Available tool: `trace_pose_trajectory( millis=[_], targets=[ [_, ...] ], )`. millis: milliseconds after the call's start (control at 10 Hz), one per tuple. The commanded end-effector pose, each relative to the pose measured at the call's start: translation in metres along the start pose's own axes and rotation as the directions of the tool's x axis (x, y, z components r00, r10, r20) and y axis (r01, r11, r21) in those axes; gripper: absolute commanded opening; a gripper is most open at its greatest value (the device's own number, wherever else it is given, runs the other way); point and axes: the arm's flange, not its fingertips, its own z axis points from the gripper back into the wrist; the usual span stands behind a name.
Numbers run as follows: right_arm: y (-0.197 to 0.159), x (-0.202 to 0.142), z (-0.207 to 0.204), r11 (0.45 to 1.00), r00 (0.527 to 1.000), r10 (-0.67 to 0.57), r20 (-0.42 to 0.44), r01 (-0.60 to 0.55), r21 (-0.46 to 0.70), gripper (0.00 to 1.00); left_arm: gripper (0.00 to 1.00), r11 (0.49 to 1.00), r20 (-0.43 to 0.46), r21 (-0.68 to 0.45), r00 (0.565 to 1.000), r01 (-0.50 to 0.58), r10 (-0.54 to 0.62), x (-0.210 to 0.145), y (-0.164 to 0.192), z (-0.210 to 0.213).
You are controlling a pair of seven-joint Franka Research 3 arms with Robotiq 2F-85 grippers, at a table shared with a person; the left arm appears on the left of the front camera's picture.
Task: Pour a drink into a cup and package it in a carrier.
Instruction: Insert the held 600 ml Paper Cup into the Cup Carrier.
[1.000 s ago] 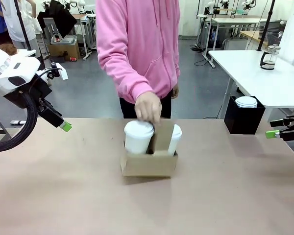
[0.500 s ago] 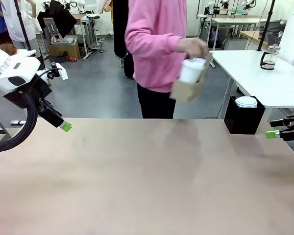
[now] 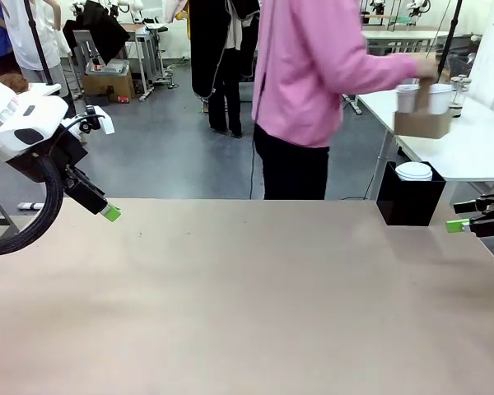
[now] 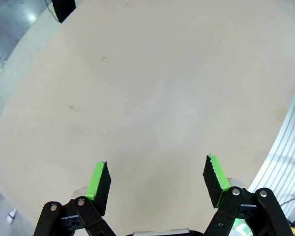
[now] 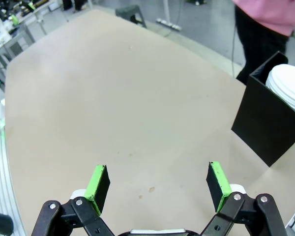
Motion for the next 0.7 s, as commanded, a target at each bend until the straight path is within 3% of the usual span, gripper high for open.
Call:
trace_pose_trajectory(
  millis=[0,600],
  targets=[
    [-0.0024,0.0010,0.0014,1.000,1.000,0.000,0.004,0.000,0.008,1.00,0.94,1.000,-0.010,0.004,1.000,0.004,-0.004,-0.0001,0.0015,0.0009],
    [-0.0024,0.0010,0.0014,1.000,1.000,0.000,0.004,0.000,0.008,1.00,0.94,1.000,-0.010,0.004,1.000,0.004,-0.004,-0.0001,0.0015,0.0009]
  ],
)
